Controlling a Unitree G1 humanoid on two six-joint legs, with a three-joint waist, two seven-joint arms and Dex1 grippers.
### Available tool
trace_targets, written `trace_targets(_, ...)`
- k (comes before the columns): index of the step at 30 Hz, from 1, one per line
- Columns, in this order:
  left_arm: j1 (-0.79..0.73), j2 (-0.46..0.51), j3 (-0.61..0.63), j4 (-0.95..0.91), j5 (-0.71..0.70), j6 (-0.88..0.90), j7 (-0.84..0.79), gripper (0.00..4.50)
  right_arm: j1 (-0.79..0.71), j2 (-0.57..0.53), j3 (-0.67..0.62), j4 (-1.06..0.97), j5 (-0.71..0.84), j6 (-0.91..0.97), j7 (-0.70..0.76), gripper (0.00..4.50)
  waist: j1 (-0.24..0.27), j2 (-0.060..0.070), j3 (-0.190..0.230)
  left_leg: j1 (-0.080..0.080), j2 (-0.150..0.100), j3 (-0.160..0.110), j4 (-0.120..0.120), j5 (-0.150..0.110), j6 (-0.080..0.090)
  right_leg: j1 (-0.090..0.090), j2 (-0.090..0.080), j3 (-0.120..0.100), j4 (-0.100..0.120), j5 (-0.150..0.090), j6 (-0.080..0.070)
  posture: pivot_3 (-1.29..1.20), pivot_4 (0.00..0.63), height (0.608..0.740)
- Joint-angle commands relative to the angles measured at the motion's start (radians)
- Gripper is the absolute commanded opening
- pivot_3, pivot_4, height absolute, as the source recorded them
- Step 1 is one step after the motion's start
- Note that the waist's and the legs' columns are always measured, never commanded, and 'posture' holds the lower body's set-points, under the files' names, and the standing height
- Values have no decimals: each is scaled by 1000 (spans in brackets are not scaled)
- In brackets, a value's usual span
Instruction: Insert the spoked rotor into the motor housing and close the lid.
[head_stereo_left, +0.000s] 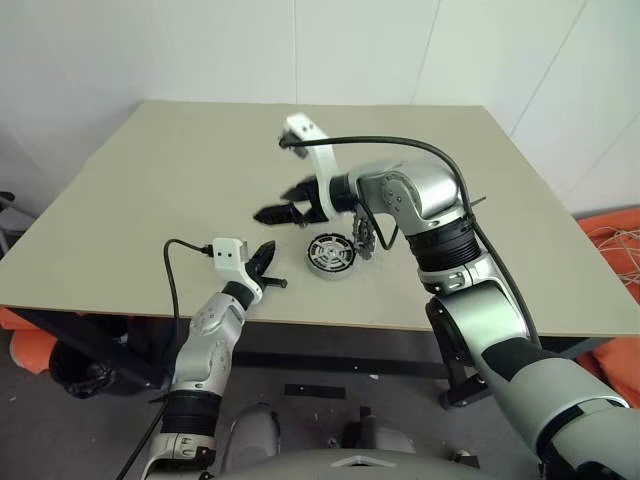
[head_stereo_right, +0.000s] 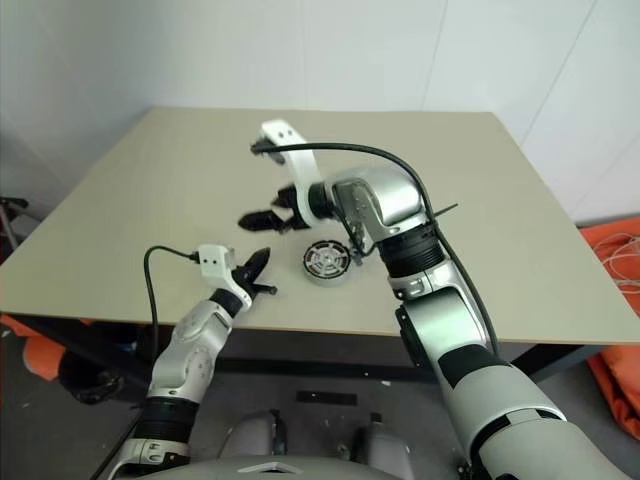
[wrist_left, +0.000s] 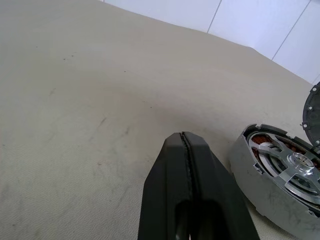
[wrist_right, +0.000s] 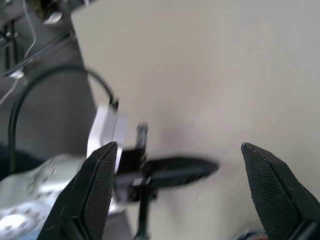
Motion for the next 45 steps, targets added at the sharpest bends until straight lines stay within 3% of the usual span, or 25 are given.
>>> trace_targets(1, -16, 5, 3, -18, -10, -3, -13, 0, 33, -51, 21, 7, -105, -293, -41, 3872, 3, 0, 0, 0, 0, 0, 0, 0, 0, 1, 0, 0, 0, 0, 0, 0, 0, 740)
trace_targets(6, -13, 3, 13, -29, -8, -17, -1, 0, 73, -119, 51, 136, -237, -585, -94, 2148, -1, 0, 0, 0, -1, 0, 1, 0, 0, 1, 0, 0, 0, 1, 1, 0, 0, 740)
trace_targets(12, -2, 0, 45, -55, 12, -52, 52, 0, 81, -192, 7, 320, -303, -749, -140, 79, -7, 0, 0, -1, -1, 0, 1, 0, 0, 0, 0, 0, 0, 1, 1, 0, 0, 740)
trace_targets(19, 13, 2, 48, -76, 15, -63, 72, 0, 185, -336, 24, 409, -384, -850, -90, 12, -2, 0, 0, -2, -1, 0, 1, -1, 2, 1, -1, 0, -1, 1, 1, 0, 0, 740)
trace_targets(24, 20, 7, 44, -84, 9, -55, 66, 0, 307, -426, 61, 303, -410, -837, 50, 12, -6, 0, 0, -3, -1, 0, 2, -3, 6, 0, 0, 0, -1, 1, 1, 0, 0, 740)
trace_targets(38, 14, 18, 33, -77, -3, -30, 47, 0, 470, -431, 21, -135, -209, -581, 287, 12, -2, 0, 0, 7, 0, 1, 2, -3, 8, 10, 0, 0, -2, 1, 0, 0, 0, 740)
trace_targets(45, 12, 21, 38, -77, -5, -23, 46, 0, 476, -403, 32, -171, -187, -539, 287, 12, -7, 0, 0, 11, 0, 1, 2, -3, 7, 12, 0, 0, -2, 0, 2, 0, 0, 740)
